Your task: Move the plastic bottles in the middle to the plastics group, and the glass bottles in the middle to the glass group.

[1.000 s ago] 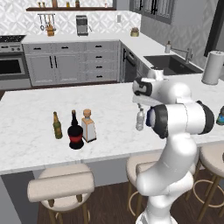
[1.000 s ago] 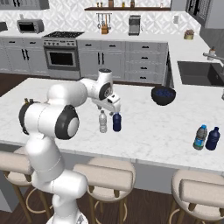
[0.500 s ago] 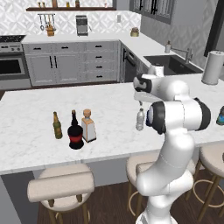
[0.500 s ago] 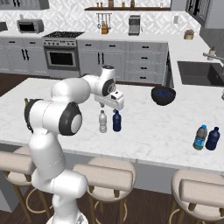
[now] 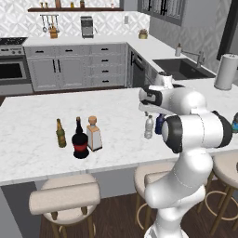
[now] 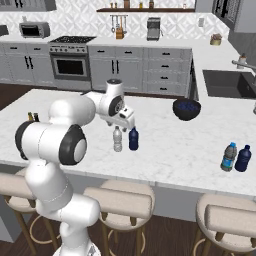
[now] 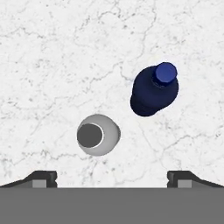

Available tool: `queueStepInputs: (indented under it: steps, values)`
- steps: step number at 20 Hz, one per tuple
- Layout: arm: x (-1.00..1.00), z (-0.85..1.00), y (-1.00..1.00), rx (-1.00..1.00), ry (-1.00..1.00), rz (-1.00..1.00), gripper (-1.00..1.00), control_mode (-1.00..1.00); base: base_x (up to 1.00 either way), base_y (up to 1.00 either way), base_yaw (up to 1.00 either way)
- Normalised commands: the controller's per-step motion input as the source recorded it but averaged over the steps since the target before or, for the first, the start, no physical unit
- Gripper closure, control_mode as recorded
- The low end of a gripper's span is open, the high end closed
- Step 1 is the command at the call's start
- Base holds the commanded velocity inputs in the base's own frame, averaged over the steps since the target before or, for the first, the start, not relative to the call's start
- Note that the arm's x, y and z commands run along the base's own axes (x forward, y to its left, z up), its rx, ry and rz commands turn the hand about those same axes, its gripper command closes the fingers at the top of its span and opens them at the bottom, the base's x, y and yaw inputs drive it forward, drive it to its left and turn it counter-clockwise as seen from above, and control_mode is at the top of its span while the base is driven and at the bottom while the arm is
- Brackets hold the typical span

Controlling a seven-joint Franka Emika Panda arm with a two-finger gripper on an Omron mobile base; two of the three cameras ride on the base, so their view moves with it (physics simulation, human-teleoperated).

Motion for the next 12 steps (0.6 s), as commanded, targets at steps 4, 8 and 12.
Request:
queueStepInputs:
  steps: [4,8,12]
  values:
    - [0.09,-0.09,0.01,0.00,-0.08,0.00,-1.00,-1.00,0.00,0.00,0.00]
    - [0.01,-0.17,-0.01,0.00,-0.04,0.00,-1.00,-1.00,0.00,0.00,0.00]
    - [0.01,-0.05,0.01,-0.01,-0.02,0.01,-1.00,-1.00,0.00,0.00,0.00]
